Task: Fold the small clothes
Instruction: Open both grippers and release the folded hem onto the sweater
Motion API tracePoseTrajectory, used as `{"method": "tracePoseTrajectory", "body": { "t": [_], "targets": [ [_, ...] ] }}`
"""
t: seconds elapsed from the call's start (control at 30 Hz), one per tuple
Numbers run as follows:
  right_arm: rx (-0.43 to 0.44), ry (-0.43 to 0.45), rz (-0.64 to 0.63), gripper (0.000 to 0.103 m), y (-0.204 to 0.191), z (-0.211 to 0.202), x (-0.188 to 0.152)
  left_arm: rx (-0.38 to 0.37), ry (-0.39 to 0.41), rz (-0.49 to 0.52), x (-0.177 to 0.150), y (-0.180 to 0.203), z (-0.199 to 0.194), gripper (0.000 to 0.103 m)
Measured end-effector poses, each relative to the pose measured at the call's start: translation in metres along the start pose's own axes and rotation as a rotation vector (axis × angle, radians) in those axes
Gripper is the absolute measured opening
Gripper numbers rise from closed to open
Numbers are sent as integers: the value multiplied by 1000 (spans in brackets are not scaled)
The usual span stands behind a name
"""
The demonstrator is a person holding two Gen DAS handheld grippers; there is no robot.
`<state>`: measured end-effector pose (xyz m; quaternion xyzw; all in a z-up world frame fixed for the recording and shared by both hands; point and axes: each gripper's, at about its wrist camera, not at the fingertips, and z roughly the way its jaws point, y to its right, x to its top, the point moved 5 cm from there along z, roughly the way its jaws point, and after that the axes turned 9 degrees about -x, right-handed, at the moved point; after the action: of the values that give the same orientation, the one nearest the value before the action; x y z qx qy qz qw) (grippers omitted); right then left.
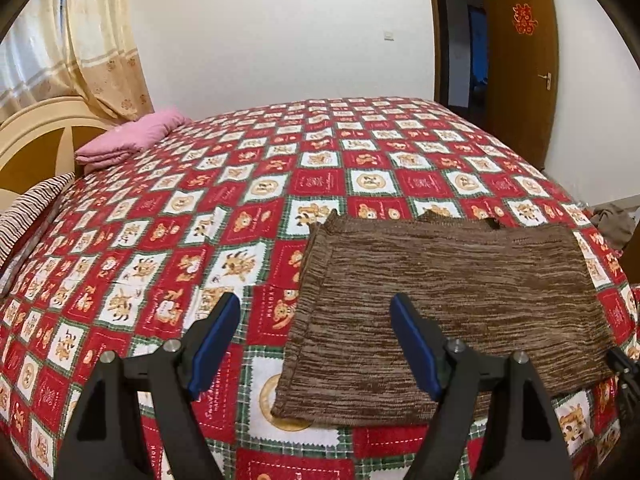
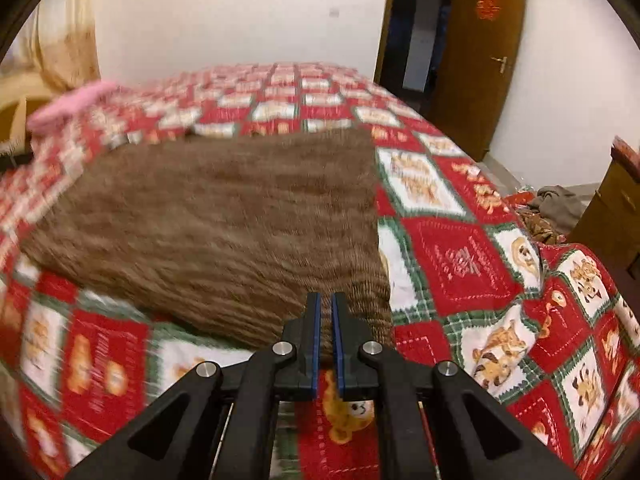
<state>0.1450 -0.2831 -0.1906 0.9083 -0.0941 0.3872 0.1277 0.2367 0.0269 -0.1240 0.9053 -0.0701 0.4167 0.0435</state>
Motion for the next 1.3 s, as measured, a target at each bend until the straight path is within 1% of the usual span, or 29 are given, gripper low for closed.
{"method": "tracePoseTrajectory", "body": {
  "t": [0.03, 0.07, 0.1, 0.13, 0.17, 0.23, 0.27, 0.3, 0.33, 0.4, 0.47, 0.53, 0.57, 0.63, 0.67, 0.73, 0.8, 0.83, 0.87, 0.9, 0.97, 1.03, 1.07, 1.2, 1.23, 1.27, 1.3],
  "targets": [
    [13, 13, 13, 6, -2, -4, 5, 3, 1, -2, 0, -1, -1, 84],
    [41, 18, 27, 6, -7, -6, 11, 8, 1, -3, -1, -2, 0, 91],
    [66, 14, 35, 6, -13, -5, 16, 15, -1, -4, -2, -3, 2, 96],
    [94, 2, 43, 8, -21, -3, 21, 21, -5, -11, -3, -5, 5, 103],
    [133, -20, 50, 13, -32, 3, 26, 22, -12, -27, -6, -8, 10, 103],
    [178, -37, 55, 53, -50, 10, 32, 15, -45, -87, -17, -18, 21, 103],
    [198, -32, 52, 59, -63, 12, 36, 17, -61, -111, -22, -22, 25, 103],
    [193, -17, 28, 60, -76, 13, 40, 18, -77, -139, -30, -26, 29, 103],
    [160, -8, -6, 60, -87, 15, 43, 18, -93, -164, -39, -30, 34, 103],
    [66, -5, -85, 60, -109, 23, 47, 6, -121, -205, -52, -32, 41, 103],
    [36, -3, -113, 60, -123, 30, 48, -36, -158, -271, -66, -33, 48, 103],
    [33, -17, -108, 60, -126, 38, 48, -95, -188, -363, -80, -32, 56, 103],
    [38, -29, -90, 60, -127, 42, 48, -105, -189, -382, -83, -32, 59, 103],
    [59, -59, -49, 60, -123, 50, 46, -70, -152, -347, -81, -26, 60, 103],
    [64, -70, -33, 60, -120, 53, 45, -66, -150, -337, -80, -24, 61, 103],
    [65, -84, -23, 60, -120, 56, 41, -76, -133, -347, -77, -22, 64, 103],
    [70, -91, -19, 60, -120, 59, 37, -109, -104, -375, -73, -22, 65, 102],
    [71, -88, -19, 60, -120, 59, 36, -123, -95, -385, -72, -23, 65, 97],
    [69, -82, -23, 60, -120, 59, 35, -125, -82, -391, -71, -22, 65, 87],
    [67, -77, -28, 61, -121, 59, 34, -121, -75, -390, -70, -23, 64, 81],
    [65, -66, -37, 62, -123, 59, 32, -112, -67, -388, -68, -24, 65, 61],
    [70, -62, -36, 63, -123, 59, 31, -109, -53, -409, -67, -27, 64, 51],
    [75, -63, -32, 63, -122, 59, 31, -115, -48, -422, -67, -29, 64, 48],
    [87, -63, -22, 64, -121, 60, 31, -123, -44, -450, -65, -33, 68, 48],
    [87, -62, -22, 64, -121, 60, 30, -125, -43, -458, -64, -34, 69, 50],
    [86, -61, -22, 64, -122, 60, 30, -133, -40, -468, -64, -34, 70, 58],
    [86, -60, -23, 65, -122, 60, 30, -146, -40, -475, -63, -32, 71, 62]
  ]
}}
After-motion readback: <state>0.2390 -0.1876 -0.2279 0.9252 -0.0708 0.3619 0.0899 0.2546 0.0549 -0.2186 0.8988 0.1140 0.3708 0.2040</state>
